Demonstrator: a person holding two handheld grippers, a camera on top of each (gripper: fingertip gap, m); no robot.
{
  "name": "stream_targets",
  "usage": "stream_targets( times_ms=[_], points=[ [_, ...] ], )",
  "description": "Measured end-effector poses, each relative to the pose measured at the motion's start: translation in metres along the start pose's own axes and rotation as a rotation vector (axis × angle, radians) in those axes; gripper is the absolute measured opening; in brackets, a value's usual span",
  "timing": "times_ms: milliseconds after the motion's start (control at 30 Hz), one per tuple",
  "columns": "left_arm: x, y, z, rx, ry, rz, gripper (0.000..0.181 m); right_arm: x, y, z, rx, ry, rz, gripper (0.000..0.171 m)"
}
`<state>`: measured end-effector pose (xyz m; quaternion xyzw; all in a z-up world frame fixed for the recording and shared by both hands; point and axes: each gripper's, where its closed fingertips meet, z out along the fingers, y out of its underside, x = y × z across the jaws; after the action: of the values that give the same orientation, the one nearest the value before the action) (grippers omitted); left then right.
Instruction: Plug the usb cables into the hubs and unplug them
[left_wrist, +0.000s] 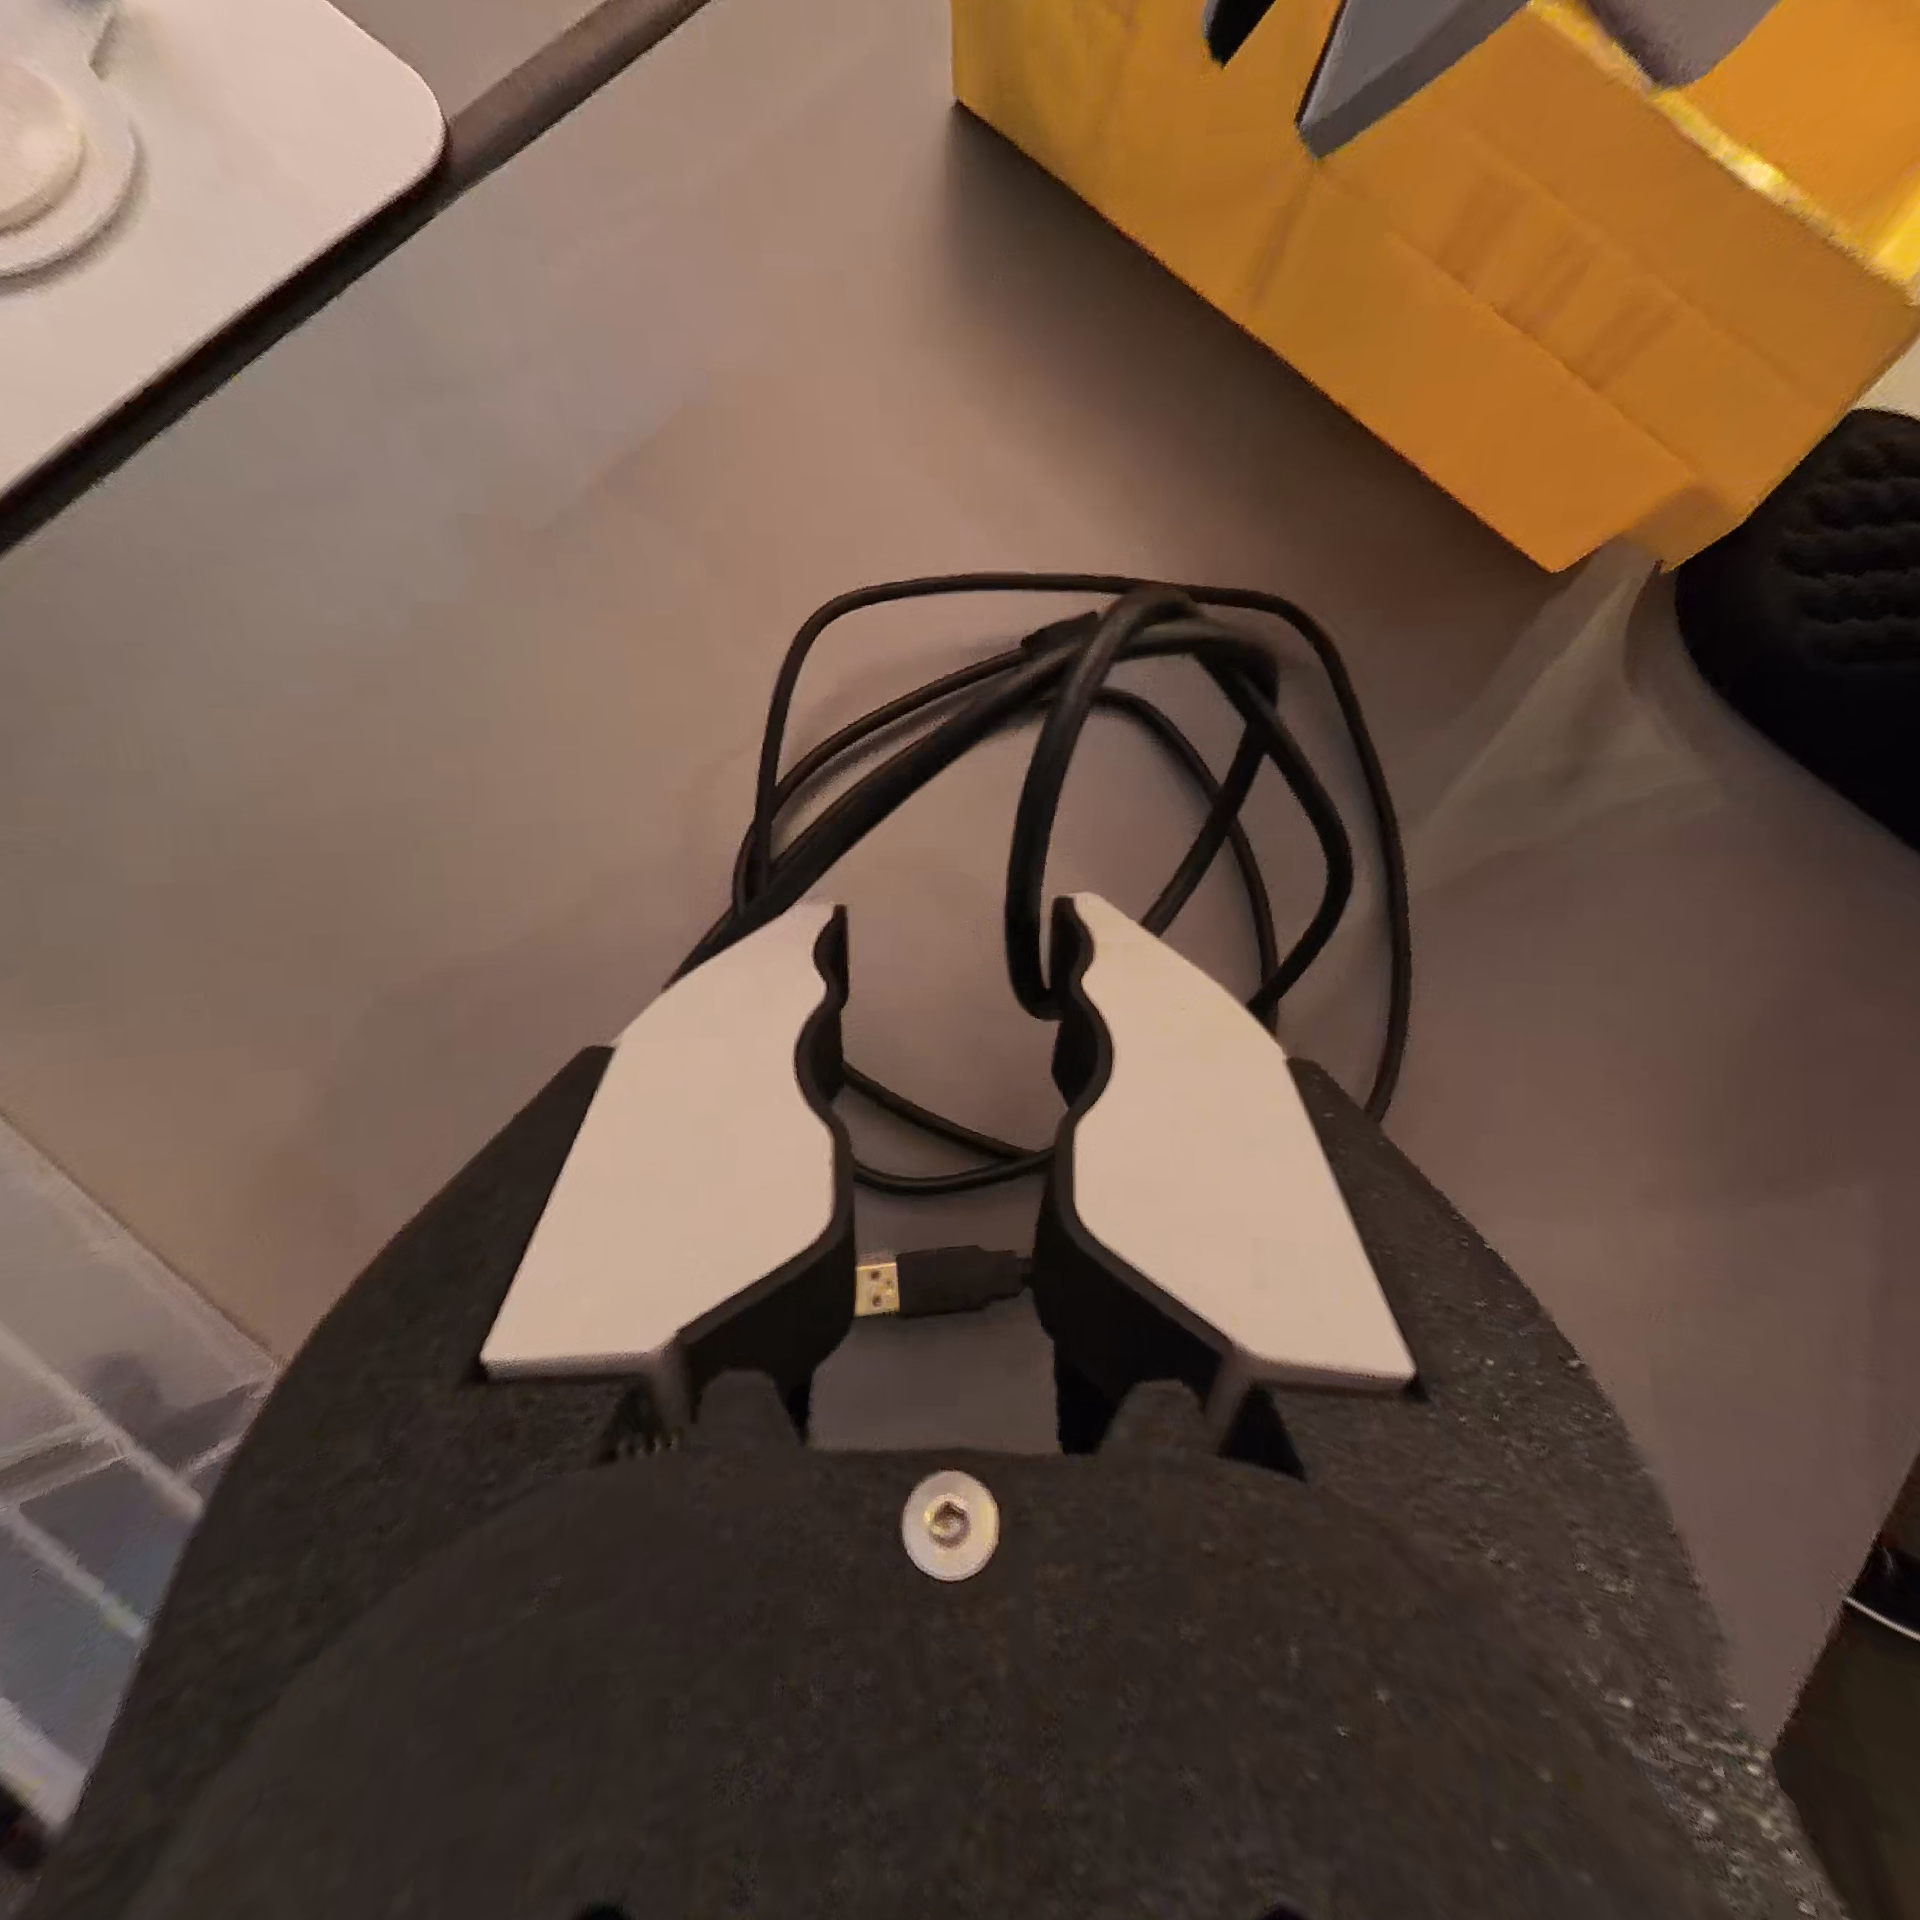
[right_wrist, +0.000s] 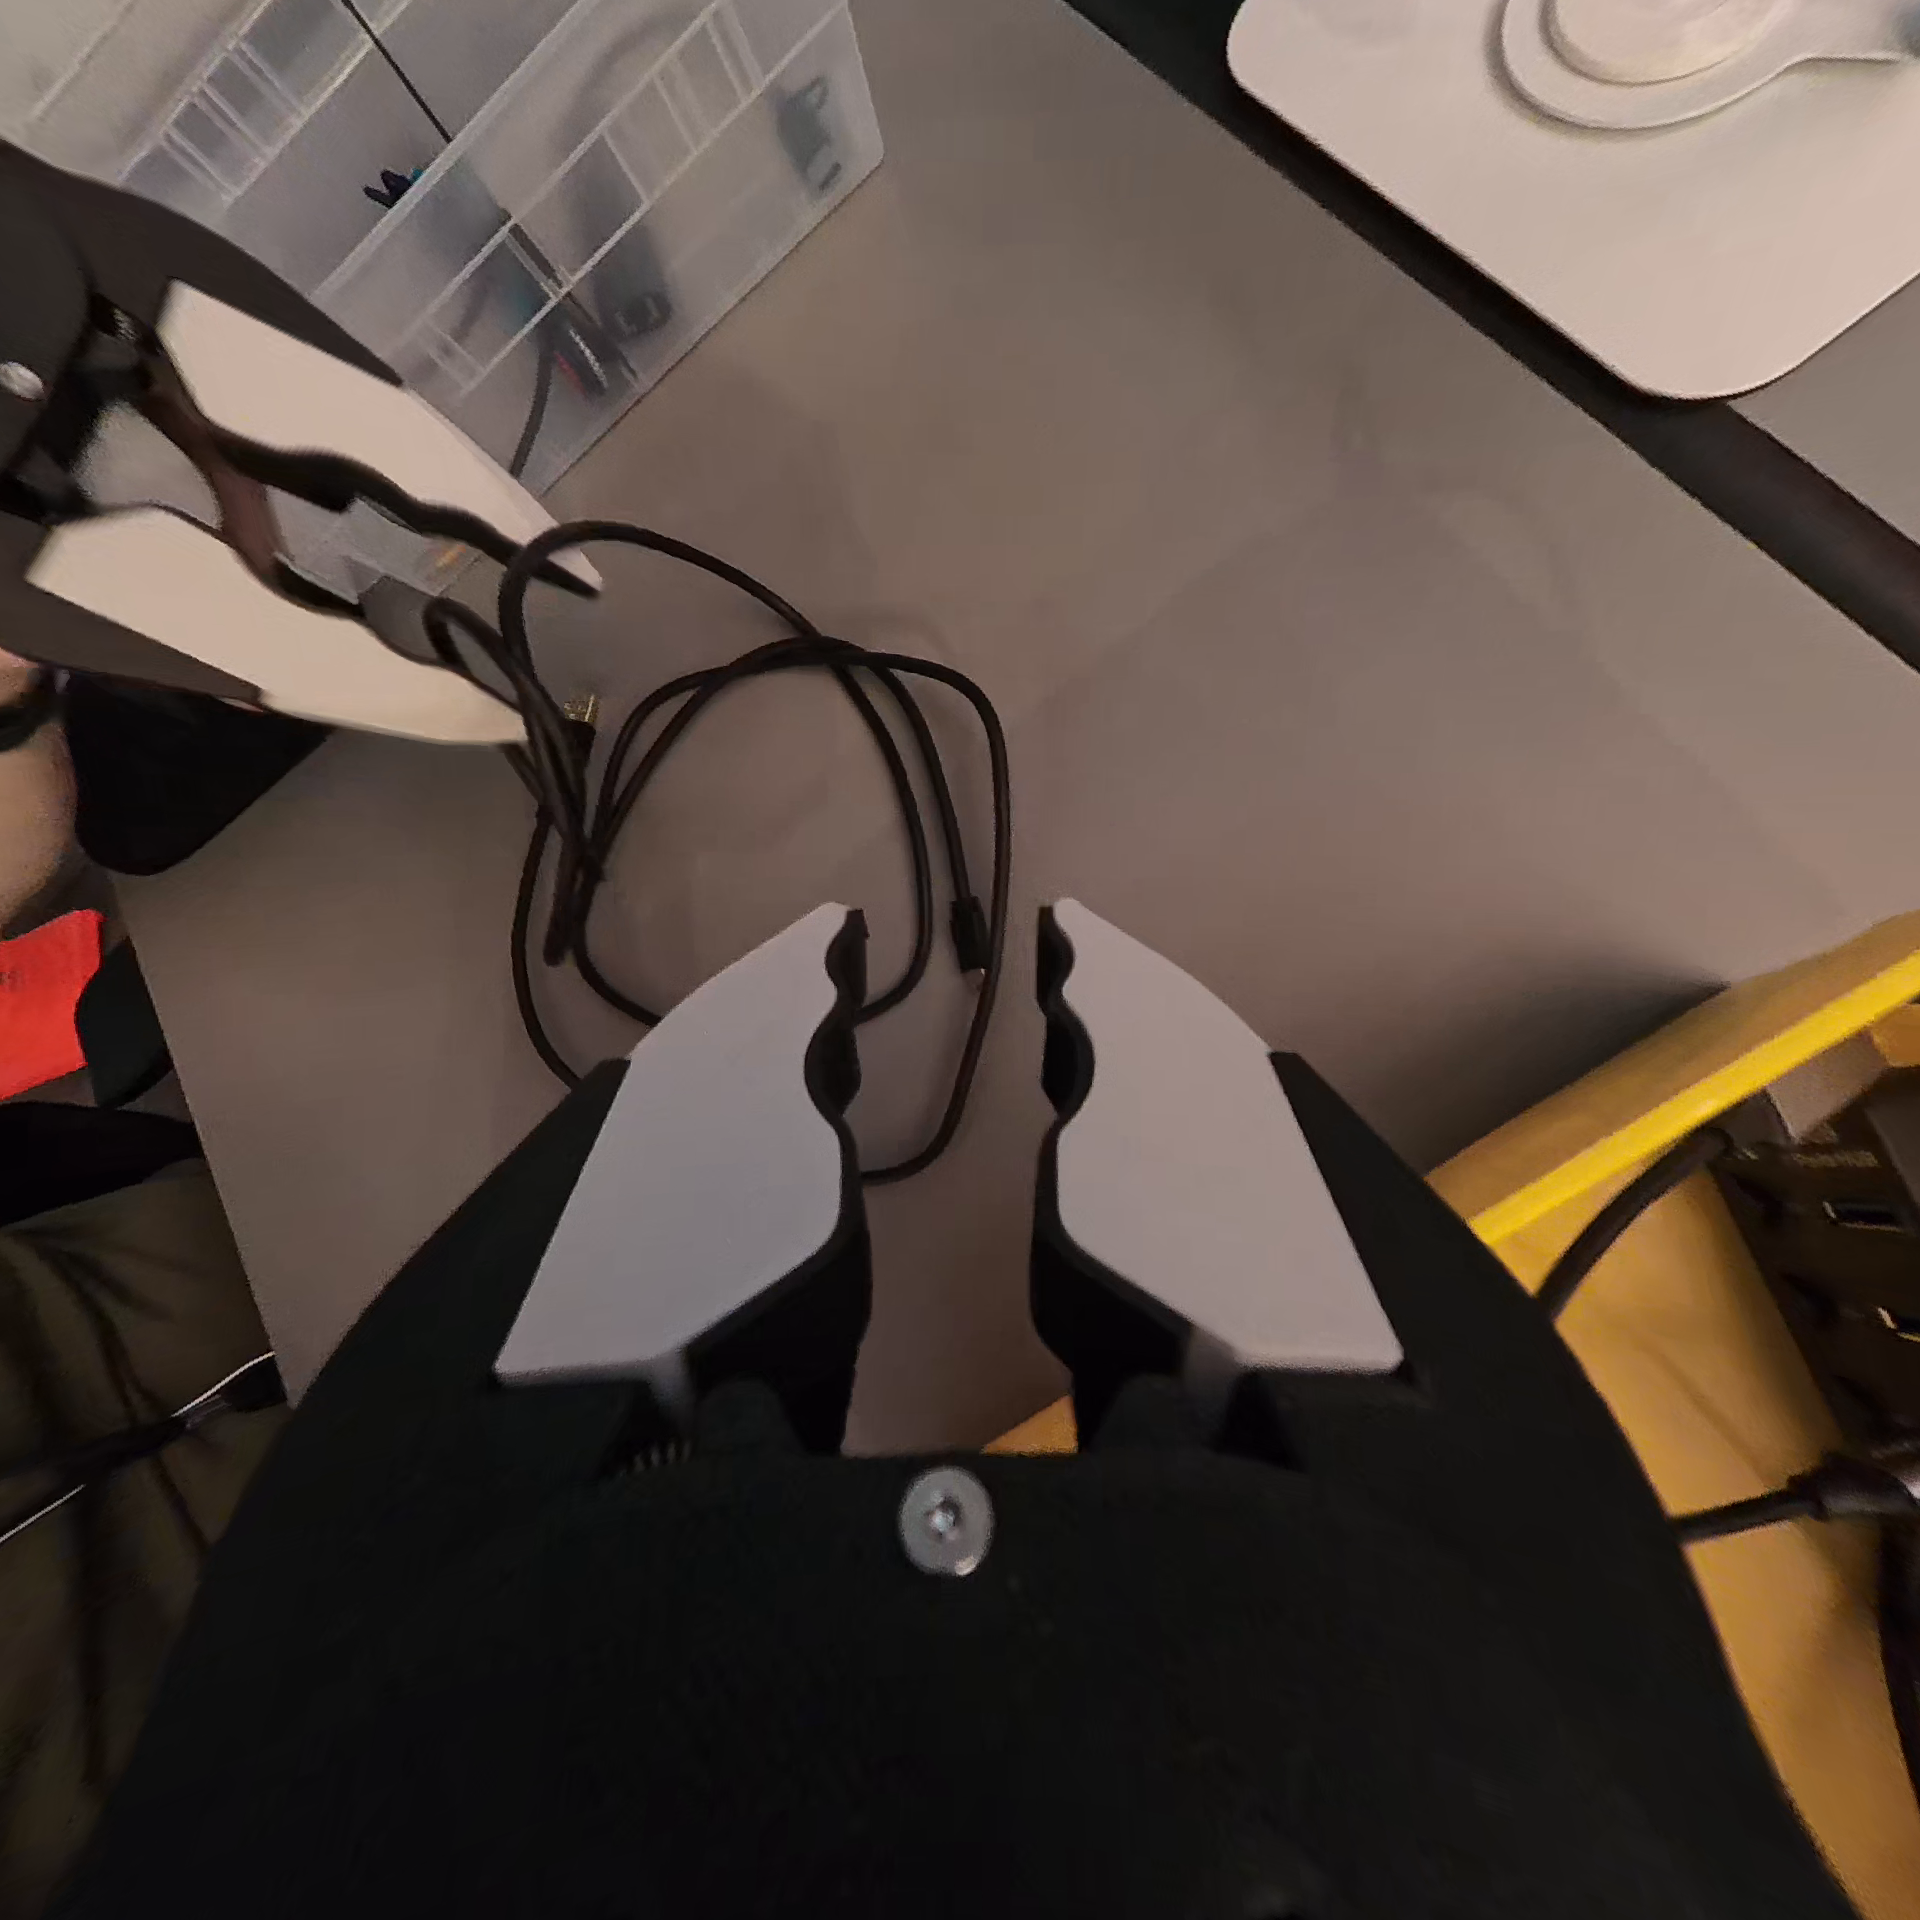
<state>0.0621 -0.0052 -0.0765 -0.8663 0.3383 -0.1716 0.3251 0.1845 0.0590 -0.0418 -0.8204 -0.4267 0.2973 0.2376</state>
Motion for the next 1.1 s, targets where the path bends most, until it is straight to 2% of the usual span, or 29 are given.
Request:
stream_targets(
  times_ms=[167, 233, 333, 400, 533, 667, 767, 900, 1100],
  points=[
    [-0.009, -0.026, -0.076, 0.152, 0.073, 0.008, 0.047, 0.004, -0.006, -0.017, 0.052, 0.006, -0.004, 0.032],
    [-0.027, -0.027, -0.111, 0.132, 0.041, 0.04, 0.042, 0.006, -0.009, -0.023, 0.07, 0.016, -0.013, 0.032],
    [-0.095, -0.029, -0.156, 0.085, -0.229, 0.125, 0.038, 0.011, -0.01, -0.031, 0.086, 0.051, -0.023, 0.032],
    [-0.142, -0.019, -0.167, -0.028, -0.341, 0.165, 0.035, 0.014, -0.01, -0.034, 0.091, 0.067, -0.034, 0.032],
    [-0.217, 0.032, -0.141, -0.343, -0.368, 0.207, 0.046, 0.021, -0.004, -0.033, 0.066, 0.086, -0.039, 0.032],
    [-0.271, 0.08, -0.107, -0.543, -0.382, 0.246, 0.039, 0.038, 0.006, -0.027, 0.022, 0.139, -0.03, 0.032],
    [-0.286, 0.088, -0.088, -0.561, -0.338, 0.433, 0.034, 0.046, 0.009, -0.024, 0.008, 0.151, -0.017, 0.032],
    [-0.284, 0.078, -0.067, -0.53, -0.315, 0.745, 0.029, 0.051, 0.011, -0.021, -0.011, 0.174, -0.036, 0.032],
    [-0.279, 0.077, -0.034, -0.519, -0.243, 0.965, 0.028, 0.055, 0.013, -0.021, -0.028, 0.213, -0.058, 0.032]
  ],
)
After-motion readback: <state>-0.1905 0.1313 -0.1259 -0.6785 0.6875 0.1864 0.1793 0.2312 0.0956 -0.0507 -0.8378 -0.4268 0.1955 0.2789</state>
